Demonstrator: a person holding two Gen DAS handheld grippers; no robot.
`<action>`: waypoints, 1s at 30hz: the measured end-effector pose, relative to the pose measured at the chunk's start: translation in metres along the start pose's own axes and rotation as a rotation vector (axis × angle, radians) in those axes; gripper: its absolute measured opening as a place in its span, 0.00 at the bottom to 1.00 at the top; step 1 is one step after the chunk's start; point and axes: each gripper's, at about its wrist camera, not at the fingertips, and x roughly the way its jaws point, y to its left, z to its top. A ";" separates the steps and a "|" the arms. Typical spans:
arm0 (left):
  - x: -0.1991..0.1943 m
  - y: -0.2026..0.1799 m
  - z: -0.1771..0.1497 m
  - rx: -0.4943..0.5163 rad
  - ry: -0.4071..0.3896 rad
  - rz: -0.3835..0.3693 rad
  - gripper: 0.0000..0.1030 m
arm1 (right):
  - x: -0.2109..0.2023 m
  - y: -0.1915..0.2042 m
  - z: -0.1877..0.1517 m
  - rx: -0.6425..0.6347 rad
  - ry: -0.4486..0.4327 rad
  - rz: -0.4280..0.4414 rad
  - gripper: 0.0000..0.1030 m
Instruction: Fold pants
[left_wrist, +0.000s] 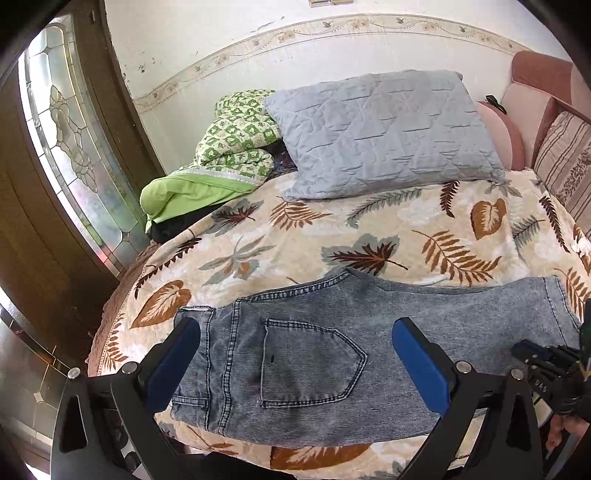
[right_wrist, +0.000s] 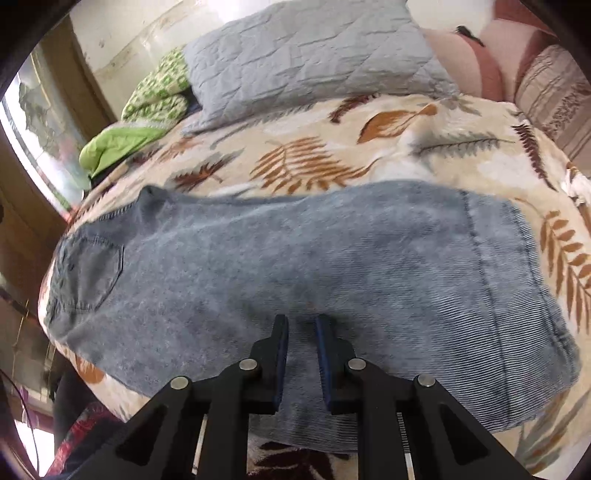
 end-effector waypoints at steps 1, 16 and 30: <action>0.000 0.001 0.000 -0.001 -0.001 0.002 1.00 | -0.002 0.000 0.001 0.001 -0.012 -0.007 0.17; 0.116 0.057 -0.062 -0.066 0.330 0.140 1.00 | -0.003 -0.051 0.006 0.224 -0.002 -0.043 0.17; 0.130 0.067 -0.077 -0.087 0.408 0.088 1.00 | -0.048 -0.107 -0.007 0.345 -0.121 -0.109 0.19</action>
